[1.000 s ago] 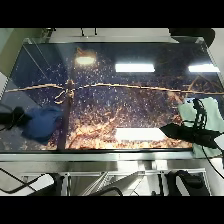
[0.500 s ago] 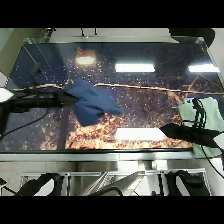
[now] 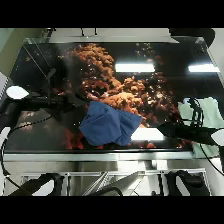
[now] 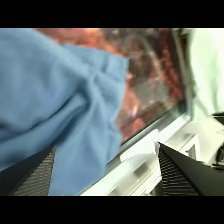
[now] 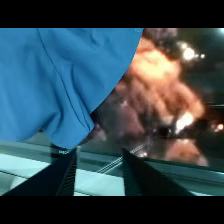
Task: Fold the shirts.
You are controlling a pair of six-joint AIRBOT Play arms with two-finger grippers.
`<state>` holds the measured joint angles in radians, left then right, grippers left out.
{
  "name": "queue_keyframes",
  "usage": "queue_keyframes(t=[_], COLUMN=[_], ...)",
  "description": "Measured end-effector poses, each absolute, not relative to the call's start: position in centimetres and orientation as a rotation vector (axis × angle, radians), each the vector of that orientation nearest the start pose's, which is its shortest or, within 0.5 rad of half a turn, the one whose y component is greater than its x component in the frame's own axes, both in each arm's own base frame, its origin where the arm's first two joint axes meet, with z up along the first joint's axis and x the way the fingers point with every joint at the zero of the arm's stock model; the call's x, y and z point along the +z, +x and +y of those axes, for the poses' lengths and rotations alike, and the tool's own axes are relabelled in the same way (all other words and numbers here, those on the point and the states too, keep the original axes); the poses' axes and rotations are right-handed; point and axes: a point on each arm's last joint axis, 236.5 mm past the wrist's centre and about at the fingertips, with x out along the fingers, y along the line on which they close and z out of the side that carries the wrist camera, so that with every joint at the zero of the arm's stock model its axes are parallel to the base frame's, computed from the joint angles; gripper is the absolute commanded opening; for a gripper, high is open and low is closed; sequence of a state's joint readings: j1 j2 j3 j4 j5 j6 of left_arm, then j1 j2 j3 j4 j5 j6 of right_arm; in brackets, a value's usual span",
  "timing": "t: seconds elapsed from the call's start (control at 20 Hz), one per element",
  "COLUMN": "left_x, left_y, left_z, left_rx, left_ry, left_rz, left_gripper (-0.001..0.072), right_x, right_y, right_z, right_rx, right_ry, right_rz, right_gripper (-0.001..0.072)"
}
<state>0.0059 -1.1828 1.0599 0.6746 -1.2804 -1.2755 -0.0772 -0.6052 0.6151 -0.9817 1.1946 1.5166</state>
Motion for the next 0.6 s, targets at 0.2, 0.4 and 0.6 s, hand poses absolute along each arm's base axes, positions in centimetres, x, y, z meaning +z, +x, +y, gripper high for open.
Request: queue_keyframes(t=[0.2,0.4,0.6], left_x=[5.2,-0.4,-6.0], left_y=[30.7,26.5,22.8], left_z=[-14.3,-14.0,-16.1], left_rx=[-0.595,-0.52,-0.496], left_ry=[-0.545,-0.567,-0.554], left_rz=[1.285,1.393,1.496], left_gripper=[0.0692,0.0692,0.0692], right_x=[2.7,-1.0,-5.5], right_y=[25.5,27.6,28.7], right_z=[11.1,12.4,14.1], right_rx=[0.366,0.427,0.465], right_ry=[0.516,0.565,0.616], right_rz=[1.161,1.234,1.323], right_gripper=[0.0334,0.0334,0.0334])
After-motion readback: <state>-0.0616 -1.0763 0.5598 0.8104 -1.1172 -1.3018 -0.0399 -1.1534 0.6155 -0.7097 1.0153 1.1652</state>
